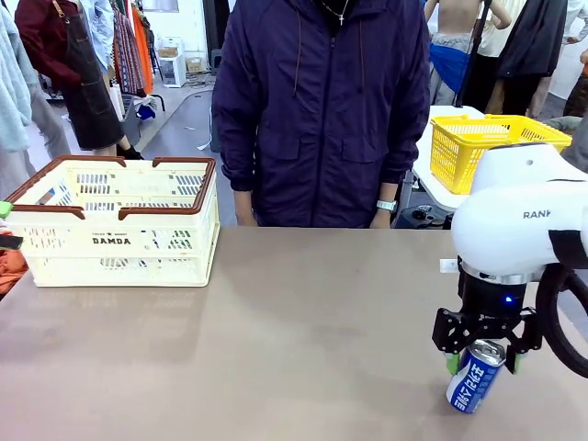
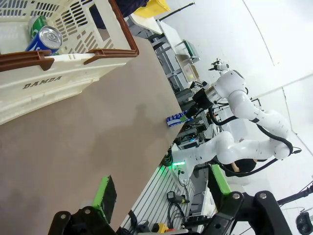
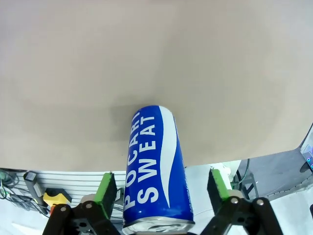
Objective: Place the drinks into the Shopping basket.
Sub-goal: Pick up one drink and place it into the Shopping basket.
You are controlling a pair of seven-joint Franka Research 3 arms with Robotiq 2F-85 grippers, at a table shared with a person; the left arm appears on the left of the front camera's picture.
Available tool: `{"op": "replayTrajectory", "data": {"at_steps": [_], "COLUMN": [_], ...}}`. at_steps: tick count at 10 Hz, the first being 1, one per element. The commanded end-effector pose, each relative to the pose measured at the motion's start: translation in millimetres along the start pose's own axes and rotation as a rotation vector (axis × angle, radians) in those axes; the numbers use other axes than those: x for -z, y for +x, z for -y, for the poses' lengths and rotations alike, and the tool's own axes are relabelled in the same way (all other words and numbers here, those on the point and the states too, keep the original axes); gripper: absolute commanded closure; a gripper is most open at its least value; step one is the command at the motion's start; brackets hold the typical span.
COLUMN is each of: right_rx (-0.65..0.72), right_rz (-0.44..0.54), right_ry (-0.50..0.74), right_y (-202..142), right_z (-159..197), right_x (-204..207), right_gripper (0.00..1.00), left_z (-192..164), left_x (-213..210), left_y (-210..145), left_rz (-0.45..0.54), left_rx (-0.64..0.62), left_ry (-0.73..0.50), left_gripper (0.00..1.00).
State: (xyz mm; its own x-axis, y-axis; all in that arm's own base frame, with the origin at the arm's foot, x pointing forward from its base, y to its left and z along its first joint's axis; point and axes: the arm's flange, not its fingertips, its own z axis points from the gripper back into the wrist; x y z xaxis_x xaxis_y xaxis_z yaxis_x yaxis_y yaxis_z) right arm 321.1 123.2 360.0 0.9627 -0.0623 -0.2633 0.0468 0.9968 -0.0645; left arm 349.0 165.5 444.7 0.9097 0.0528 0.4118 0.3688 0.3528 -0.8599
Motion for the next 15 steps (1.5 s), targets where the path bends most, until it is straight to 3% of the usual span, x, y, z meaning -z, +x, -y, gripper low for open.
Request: {"op": "replayTrajectory", "data": {"at_steps": [1,8,11,13,15], "right_rx": [0.022,0.035,-0.001,-0.16,-0.312], "right_rz": [0.033,0.003,0.08,0.212,0.279], "right_ry": [-0.015,0.01,0.037,-0.002,-0.008], "right_y": [-34,-35,-55,-61,-50], "right_z": [12,16,4,-52,-130], "right_x": [40,34,-54,-111,-126], "right_gripper": [1.0,1.0,1.0,1.0,1.0], "left_z": [3,3,3,3,3], "left_x": [-1,-1,-1,-1,-1], "left_y": [-2,-2,-2,-2,-2], "left_rz": [-0.002,-0.002,-0.002,-0.002,-0.002], "left_rx": [0.008,0.008,0.008,0.008,0.008], "left_ry": [-0.008,-0.008,-0.008,-0.008,-0.008], "left_gripper": [0.0,0.0,0.0,0.0,0.0]}}
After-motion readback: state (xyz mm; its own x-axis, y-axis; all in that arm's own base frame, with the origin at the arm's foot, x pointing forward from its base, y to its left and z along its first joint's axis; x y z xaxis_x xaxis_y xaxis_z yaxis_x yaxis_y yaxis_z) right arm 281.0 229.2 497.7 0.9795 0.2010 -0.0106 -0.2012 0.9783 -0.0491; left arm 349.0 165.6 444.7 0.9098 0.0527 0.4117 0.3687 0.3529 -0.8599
